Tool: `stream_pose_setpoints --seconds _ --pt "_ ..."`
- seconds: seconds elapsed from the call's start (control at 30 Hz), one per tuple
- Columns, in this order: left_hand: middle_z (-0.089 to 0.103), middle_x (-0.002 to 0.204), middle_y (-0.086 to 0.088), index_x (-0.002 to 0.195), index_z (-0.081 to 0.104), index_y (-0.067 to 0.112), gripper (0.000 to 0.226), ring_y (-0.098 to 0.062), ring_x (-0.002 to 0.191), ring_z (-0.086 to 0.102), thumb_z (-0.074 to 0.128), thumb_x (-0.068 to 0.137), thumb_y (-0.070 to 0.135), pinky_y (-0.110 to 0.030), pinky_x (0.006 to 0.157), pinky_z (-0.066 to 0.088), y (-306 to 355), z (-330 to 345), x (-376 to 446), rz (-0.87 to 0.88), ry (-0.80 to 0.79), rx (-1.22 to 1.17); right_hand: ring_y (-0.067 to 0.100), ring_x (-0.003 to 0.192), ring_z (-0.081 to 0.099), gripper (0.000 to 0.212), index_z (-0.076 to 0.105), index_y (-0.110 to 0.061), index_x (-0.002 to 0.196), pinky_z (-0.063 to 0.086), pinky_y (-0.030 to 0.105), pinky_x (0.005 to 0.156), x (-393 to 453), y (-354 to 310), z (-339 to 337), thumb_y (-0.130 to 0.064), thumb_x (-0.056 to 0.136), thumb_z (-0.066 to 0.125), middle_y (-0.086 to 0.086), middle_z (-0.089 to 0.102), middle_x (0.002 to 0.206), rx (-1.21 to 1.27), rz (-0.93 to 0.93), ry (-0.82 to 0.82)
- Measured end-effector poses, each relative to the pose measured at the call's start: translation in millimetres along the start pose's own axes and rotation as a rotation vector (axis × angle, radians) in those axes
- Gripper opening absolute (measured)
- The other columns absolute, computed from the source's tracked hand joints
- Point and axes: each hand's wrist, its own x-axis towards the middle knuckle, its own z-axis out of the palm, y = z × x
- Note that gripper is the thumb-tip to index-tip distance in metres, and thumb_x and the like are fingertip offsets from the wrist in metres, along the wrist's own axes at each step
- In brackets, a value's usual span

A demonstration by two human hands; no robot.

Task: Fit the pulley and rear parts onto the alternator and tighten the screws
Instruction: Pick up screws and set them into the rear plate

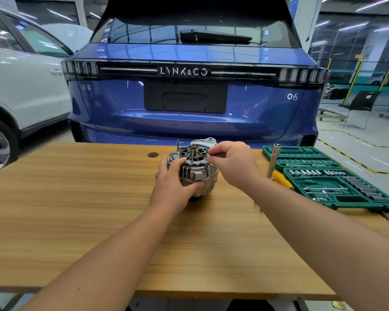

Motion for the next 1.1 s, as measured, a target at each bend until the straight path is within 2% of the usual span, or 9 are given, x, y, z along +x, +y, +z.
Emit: stream_pose_setpoints --seconds 0.17,0.27,0.4,0.5,0.7,0.87,0.97,1.03,1.1 --pt "0.006 0.166 0.01 0.144 0.039 0.045 0.078 -0.023 0.149 0.022 0.079 0.077 0.053 -0.044 0.11 0.037 -2 0 1 0.01 0.008 0.002 -0.001 0.082 0.061 0.018 0.076 -0.021 0.11 0.047 0.01 0.067 -2 -3 6 -0.018 0.093 0.071 -0.012 0.066 0.091 -0.066 -0.036 -0.07" --pt "0.007 0.166 0.009 0.144 0.038 0.046 0.077 -0.023 0.149 0.022 0.078 0.078 0.054 -0.044 0.109 0.038 -2 0 1 0.019 0.006 0.002 0.01 0.092 0.062 0.021 0.075 -0.02 0.114 0.054 0.022 0.08 -6 -2 12 -0.016 0.094 0.068 -0.005 0.069 0.104 -0.135 -0.067 -0.151" --pt "0.009 0.165 0.009 0.143 0.04 0.046 0.075 -0.023 0.148 0.024 0.078 0.079 0.053 -0.043 0.108 0.039 -3 -2 1 0.035 0.008 0.0 0.01 0.101 0.059 0.022 0.075 -0.018 0.114 0.044 0.013 0.08 -9 2 13 -0.016 0.095 0.064 -0.007 0.067 0.107 -0.146 -0.116 -0.157" --pt "0.01 0.165 0.009 0.142 0.041 0.045 0.074 -0.023 0.148 0.025 0.078 0.079 0.052 -0.043 0.108 0.039 -2 -3 0 0.038 0.008 -0.007 0.01 0.111 0.055 0.027 0.075 -0.014 0.117 0.042 0.018 0.093 -13 5 11 -0.008 0.096 0.058 -0.003 0.066 0.12 -0.199 -0.177 -0.149" --pt "0.01 0.165 0.006 0.143 0.04 0.045 0.074 -0.025 0.148 0.024 0.077 0.079 0.053 -0.045 0.109 0.038 -2 0 0 0.046 0.022 0.019 0.008 0.114 0.052 0.035 0.071 -0.017 0.123 0.045 0.022 0.097 -13 9 11 -0.003 0.096 0.053 -0.006 0.061 0.125 -0.16 -0.115 -0.171" --pt "0.011 0.165 0.005 0.143 0.04 0.044 0.074 -0.026 0.148 0.024 0.077 0.079 0.053 -0.047 0.11 0.037 -2 0 -1 0.054 0.032 0.031 0.01 0.109 0.054 0.041 0.068 -0.022 0.128 0.05 0.027 0.092 -16 13 10 -0.003 0.096 0.05 -0.007 0.058 0.124 -0.089 -0.059 -0.226" --pt "0.012 0.164 0.005 0.142 0.04 0.045 0.073 -0.028 0.147 0.024 0.077 0.079 0.054 -0.048 0.109 0.038 -2 0 -2 0.056 0.031 0.033 -0.001 0.098 0.057 0.041 0.067 -0.026 0.129 0.05 0.018 0.08 -10 18 6 -0.006 0.097 0.052 -0.015 0.059 0.118 -0.051 -0.04 -0.264" --pt "0.013 0.163 0.007 0.141 0.041 0.046 0.073 -0.028 0.147 0.024 0.076 0.078 0.057 -0.049 0.108 0.038 -3 1 -2 0.06 0.031 0.035 -0.005 0.073 0.061 0.04 0.066 -0.027 0.129 0.051 0.015 0.06 -4 25 -5 -0.007 0.097 0.053 -0.02 0.063 0.108 0.097 0.05 -0.19" --pt "0.016 0.161 0.007 0.14 0.041 0.046 0.073 -0.028 0.145 0.024 0.075 0.077 0.061 -0.049 0.106 0.038 -5 0 -1 0.067 0.037 0.052 0.004 0.077 0.066 0.038 0.067 -0.026 0.126 0.059 0.025 0.062 9 38 -22 -0.008 0.096 0.052 -0.015 0.067 0.099 0.162 0.166 0.009"
